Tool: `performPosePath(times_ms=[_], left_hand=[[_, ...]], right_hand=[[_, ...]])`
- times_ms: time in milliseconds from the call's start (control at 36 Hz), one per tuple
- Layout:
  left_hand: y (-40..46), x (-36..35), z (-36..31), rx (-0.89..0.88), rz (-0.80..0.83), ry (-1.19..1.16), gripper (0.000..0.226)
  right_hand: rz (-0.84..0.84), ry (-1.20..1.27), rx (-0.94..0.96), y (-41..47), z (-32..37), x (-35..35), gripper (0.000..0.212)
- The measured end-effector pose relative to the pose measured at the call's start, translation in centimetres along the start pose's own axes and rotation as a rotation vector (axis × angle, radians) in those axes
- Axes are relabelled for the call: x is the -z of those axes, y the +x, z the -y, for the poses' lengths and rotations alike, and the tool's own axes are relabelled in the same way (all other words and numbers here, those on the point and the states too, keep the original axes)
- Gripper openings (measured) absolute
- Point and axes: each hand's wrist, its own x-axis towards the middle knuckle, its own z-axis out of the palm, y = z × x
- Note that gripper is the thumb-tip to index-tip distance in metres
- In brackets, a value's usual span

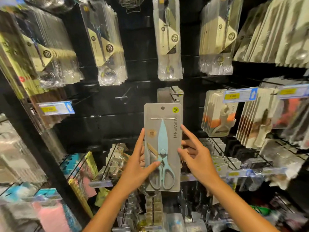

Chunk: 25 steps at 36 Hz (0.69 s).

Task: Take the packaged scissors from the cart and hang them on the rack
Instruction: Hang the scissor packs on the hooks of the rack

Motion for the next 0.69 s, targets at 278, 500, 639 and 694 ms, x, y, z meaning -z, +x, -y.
performPosePath(times_ms=[278, 500, 639, 694], left_hand=[[3.3, -0.9, -0.4, 0.004, 0.037, 0.033, 0.112], [5.3, -1.5, -1.1, 0.024, 0.088, 0.041, 0.117], [5.9, -1.6, -1.0, 0.073, 0.121, 0.029, 0.119], [6.0, -1.6, -0.9, 0.07, 0.12, 0.025, 0.119]], right_hand=[[-0.074, -0.081, -0.048, 1.0, 0.1, 1.4, 0.076], [-0.081, -0.107, -0.067, 2.6, 0.6, 2.9, 0.069], [-0.039, -0.053, -0.114, 3.2, -0.1, 3.3, 0.065], [-0.037, -0.065, -0.12, 3.4, -0.6, 3.3, 0.065]])
